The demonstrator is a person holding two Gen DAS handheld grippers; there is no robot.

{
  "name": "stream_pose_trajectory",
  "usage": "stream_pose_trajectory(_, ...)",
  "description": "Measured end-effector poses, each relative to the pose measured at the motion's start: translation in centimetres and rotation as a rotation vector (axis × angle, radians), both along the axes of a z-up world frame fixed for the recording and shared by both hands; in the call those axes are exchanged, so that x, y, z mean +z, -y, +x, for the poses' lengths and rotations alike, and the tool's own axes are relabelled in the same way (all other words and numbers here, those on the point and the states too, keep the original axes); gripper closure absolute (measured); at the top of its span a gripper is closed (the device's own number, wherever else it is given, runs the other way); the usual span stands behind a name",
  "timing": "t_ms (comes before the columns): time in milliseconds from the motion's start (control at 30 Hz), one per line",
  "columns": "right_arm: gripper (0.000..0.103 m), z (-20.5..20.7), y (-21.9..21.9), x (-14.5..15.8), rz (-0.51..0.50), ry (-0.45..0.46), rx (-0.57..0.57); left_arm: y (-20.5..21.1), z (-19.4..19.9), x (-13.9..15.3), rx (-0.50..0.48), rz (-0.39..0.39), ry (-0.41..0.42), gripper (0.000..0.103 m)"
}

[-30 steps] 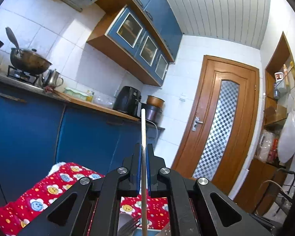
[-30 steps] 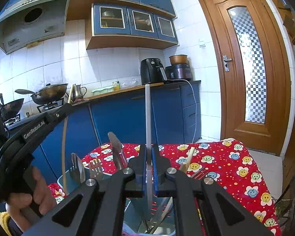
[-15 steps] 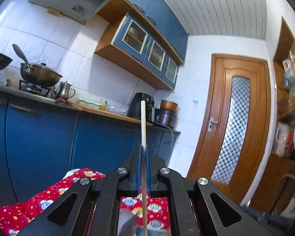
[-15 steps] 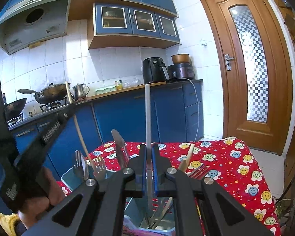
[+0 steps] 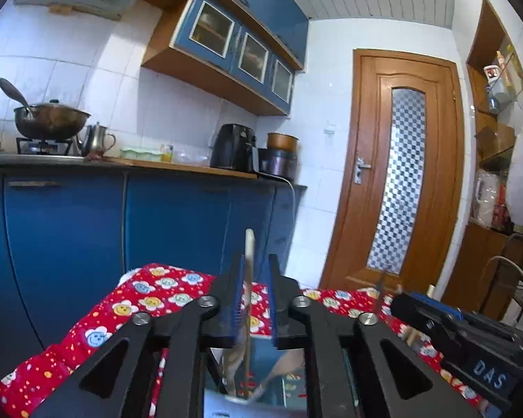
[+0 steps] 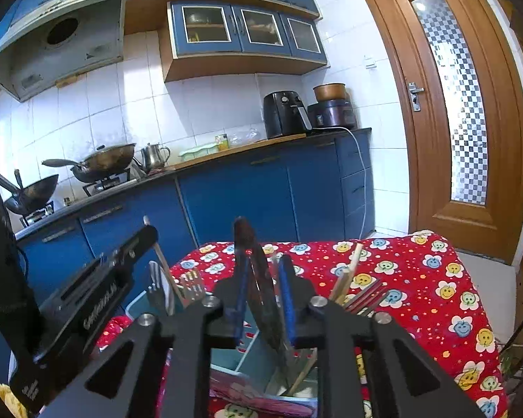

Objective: Organize utensils
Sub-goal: 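Open both tools to release the chopsticks and pull back from the box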

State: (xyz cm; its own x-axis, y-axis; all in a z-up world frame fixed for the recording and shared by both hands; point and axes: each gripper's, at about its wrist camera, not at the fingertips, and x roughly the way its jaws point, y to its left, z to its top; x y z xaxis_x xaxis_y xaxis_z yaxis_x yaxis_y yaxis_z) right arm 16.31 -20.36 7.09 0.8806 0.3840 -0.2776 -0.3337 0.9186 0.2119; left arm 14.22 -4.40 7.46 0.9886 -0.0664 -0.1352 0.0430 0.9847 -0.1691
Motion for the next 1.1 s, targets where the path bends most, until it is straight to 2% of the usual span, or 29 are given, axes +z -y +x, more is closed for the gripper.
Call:
stream_pose_trajectory(167, 0.077, -1.7, -0.3, 1.0, -0.005, 0.019, -0.004, -0.3, -1.5, 0.7, -0.032, 0.027, -0.021, 0.079)
stream_pose_trajectory(333, 0.076, -4.2, -0.3, 2.0, -0.018, 0.015, -0.032, -1.1, -3.4, 1.5, -0.058, 0.022, -0.059, 0.077)
stream_pose_trajectory(600, 0.075, -8.3, -0.7, 2.3, -0.061, -0.024, -0.071, -2.8, -6.4, 1.9, -0.029, 0.048, -0.115, 0.077)
stream_pose_trajectory(700, 0.069, -9.7, -0.8, 2.2, -0.061, -0.048, -0.079, -3.6, -7.4, 1.9, -0.018, 0.055, -0.162, 0.077)
stream_pose_trajectory(867, 0.052, -12.1, -1.3, 1.5, -0.087, -0.09, -0.094, -4.5, -9.1, 1.4, -0.018, 0.092, -0.24, 0.077)
stream_pose_trajectory(1100, 0.051, -14.7, -1.9, -0.6, -0.125, -0.153, -0.107, -5.2, -10.9, -0.7, -0.04, 0.086, -0.334, 0.076)
